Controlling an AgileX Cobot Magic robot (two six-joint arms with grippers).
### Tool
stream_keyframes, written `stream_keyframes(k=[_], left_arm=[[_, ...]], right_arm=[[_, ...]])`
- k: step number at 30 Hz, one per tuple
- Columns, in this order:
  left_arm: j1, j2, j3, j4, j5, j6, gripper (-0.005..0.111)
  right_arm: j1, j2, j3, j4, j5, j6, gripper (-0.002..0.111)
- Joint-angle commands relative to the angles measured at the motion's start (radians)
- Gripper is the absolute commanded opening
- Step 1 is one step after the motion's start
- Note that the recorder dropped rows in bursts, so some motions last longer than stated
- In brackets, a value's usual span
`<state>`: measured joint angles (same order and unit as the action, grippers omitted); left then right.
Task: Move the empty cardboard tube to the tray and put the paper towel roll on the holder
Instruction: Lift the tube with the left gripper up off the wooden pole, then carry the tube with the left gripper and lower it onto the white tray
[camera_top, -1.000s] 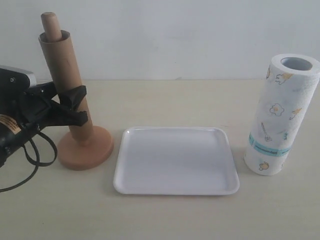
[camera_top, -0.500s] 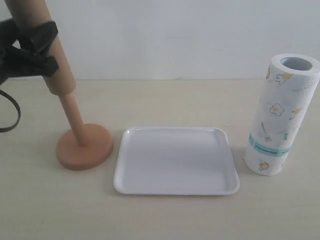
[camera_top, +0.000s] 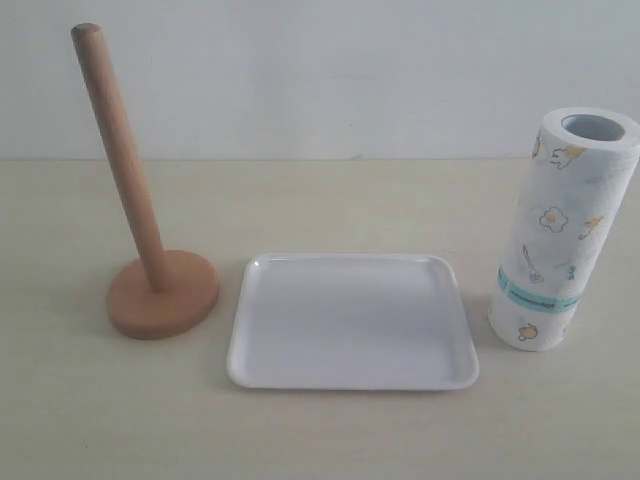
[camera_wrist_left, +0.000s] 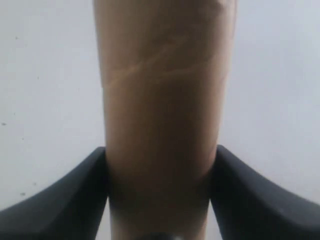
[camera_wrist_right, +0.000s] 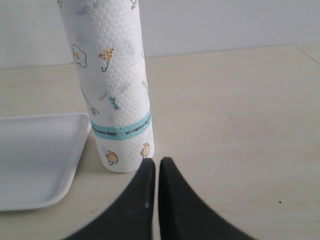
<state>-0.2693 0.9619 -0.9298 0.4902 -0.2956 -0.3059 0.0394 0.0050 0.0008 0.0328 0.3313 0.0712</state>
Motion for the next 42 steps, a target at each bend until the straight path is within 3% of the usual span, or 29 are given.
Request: stream_keyframes(k=[1,10,15,20,26,35,42], left_arm=[[-0.046,-0.013,-0.047,0.27,0.217,-0.202,0.004],[-0.234,-0.011,-0.051,0.312,0.335,-0.205,0.004],[-0.333,0.039,-0.081,0.312,0.5,-0.136,0.004],[-0.449,0.131,-0.133,0.256,0.678,-0.001,0.004],[-0.583,0.266,-0.196,0.154,0.797,0.18,0.004],[-0.666,0.494,-0.272,0.158,0.91,0.241,0.004],[-0.671,0.703,-0.299,0.24,0.939,0.259,0.004]], right_arm=[[-0.007,-0.005,-0.001,-0.002,-0.009,-0.001,0.003],[-0.007,-0.005,-0.001,-0.002,-0.009,-0.001,0.003],[-0.007,-0.005,-0.001,-0.002,-0.009,-0.001,0.003],[-0.007,-0.005,-0.001,-0.002,-0.009,-0.001,0.003],[-0.007,-0.005,-0.001,-0.002,-0.009,-0.001,0.003],[-0.007,-0.005,-0.001,-0.002,-0.009,-0.001,0.003],[-0.007,-0.005,-0.001,-0.002,-0.009,-0.001,0.003]])
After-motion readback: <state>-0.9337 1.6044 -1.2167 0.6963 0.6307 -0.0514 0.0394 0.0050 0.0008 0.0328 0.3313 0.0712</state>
